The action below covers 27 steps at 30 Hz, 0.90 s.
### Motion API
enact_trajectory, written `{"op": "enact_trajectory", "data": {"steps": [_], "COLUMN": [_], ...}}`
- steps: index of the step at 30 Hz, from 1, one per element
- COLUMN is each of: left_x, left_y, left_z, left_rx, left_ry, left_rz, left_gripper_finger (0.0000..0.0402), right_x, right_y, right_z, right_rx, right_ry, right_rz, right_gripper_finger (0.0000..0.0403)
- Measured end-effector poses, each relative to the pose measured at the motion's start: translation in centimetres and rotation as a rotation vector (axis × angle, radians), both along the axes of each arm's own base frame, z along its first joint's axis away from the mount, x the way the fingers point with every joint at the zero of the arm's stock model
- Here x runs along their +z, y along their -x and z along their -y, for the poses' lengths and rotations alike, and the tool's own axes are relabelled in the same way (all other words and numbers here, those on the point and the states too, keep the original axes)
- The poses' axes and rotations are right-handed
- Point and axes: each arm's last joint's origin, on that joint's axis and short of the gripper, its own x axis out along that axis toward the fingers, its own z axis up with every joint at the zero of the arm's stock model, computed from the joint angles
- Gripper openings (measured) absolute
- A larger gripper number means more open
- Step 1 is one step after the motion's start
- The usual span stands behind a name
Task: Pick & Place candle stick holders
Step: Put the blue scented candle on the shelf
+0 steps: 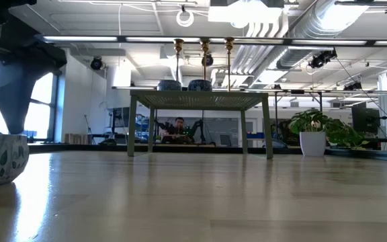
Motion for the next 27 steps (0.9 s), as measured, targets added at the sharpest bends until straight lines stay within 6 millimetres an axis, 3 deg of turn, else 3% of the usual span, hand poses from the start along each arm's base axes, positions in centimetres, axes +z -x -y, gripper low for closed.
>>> {"op": "enact_trajectory", "data": {"steps": [20,27], "left_x": [-2.9,-3.0], "left_y": [-1.5,-2.0], "left_z": [0.1,0.1], "left_rx": [0.021,0.046], "left_ry": [-0.076,-0.051], "left_rz": [0.003,0.021], "left_gripper_finger": [0.0354,0.0354], "right_x": [-0.1,-0.2], "right_y": [0.0,0.0], "right_z": [0.0,0.0], "right_rx": [0.007,0.008], "right_ry": [0.029,0.033], "right_rz": [0.003,-0.004], "right_gripper_finger": [0.0234,0.0233]}}
